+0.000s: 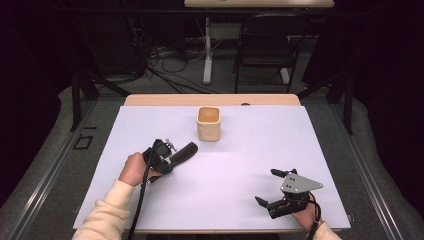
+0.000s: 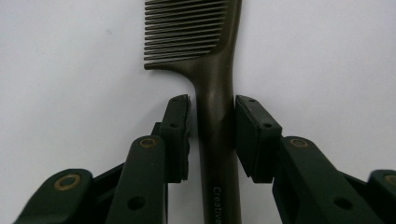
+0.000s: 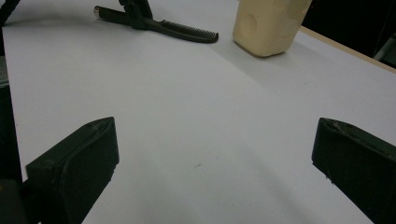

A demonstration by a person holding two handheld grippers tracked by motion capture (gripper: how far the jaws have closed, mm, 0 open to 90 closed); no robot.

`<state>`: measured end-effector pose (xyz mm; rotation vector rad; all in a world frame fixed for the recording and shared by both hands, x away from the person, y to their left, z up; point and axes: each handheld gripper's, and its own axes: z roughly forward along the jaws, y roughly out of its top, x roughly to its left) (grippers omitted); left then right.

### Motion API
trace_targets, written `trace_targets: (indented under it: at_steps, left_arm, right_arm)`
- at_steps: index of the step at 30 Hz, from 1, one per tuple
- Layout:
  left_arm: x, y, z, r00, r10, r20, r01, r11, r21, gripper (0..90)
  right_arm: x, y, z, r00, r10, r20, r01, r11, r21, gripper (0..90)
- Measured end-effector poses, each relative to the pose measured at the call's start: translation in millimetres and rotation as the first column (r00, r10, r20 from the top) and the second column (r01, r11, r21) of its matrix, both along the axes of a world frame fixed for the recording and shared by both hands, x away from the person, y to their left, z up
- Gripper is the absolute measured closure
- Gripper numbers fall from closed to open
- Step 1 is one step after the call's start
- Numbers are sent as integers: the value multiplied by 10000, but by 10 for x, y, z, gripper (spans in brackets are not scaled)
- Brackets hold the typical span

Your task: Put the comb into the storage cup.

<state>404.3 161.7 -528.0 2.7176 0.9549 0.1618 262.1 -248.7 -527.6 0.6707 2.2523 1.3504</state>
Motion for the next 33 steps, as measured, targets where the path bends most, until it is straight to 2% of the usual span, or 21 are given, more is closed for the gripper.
trace_targets:
  at_steps: [8,15,33]
  left_arm:
    - [44,-16,2,9996,7,-287,-6,10000,8,683]
    - [33,-26,-1,9996,60,-279,-60,10000,3,714]
    - [-23,13,13,9998,175,-106,-175,9998,-10,720]
  right_arm:
    - [2,5,-4,10000,17,-21,-17,10000,5,1]
    - [1,8,-6,10000,10,-67,-10,10000,-26,1]
    - [-5,7,-1,10000,-11,-44,10,10000,-59,1]
